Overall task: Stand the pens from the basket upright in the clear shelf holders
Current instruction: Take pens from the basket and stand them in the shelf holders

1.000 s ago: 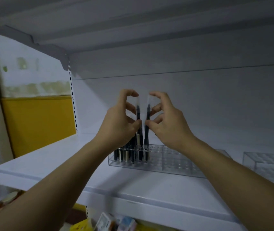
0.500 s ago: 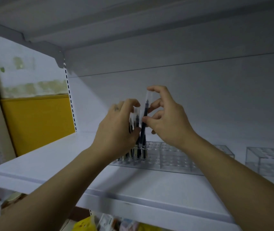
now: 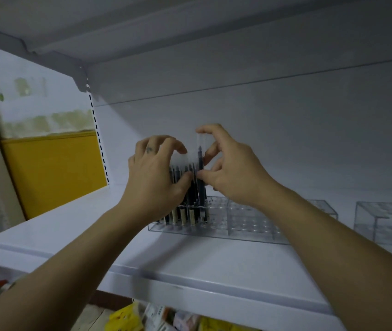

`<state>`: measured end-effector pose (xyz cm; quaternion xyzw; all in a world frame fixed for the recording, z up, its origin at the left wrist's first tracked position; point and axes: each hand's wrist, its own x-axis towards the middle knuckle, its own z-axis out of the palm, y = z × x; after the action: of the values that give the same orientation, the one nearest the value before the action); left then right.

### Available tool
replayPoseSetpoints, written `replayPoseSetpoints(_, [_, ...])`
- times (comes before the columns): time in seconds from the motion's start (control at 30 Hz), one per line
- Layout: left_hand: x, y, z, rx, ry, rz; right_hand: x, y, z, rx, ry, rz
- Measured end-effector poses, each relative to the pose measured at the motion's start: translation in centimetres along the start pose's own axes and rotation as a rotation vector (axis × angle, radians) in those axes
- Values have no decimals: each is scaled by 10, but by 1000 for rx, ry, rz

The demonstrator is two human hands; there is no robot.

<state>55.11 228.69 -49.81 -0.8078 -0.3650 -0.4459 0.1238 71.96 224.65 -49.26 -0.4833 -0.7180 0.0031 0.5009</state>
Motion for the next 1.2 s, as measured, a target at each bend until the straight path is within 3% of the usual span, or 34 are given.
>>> replayPoseSetpoints(0.37, [-1,2,-5,8,-4,0,-23,0,-2,-310,-104,-95])
replayPoseSetpoints(0.7, [-18,11,-31,65,-79,-33,-43,-11,-10,-375,17,-22])
replayPoseSetpoints(0.87, [-51,28,-44,40,-114,70,-91,-27,-12,-425,47,-12])
replayPoseSetpoints(1.2, [-158,77,-49,-139,-209,199,-210,-58,-31,-623,-82,59])
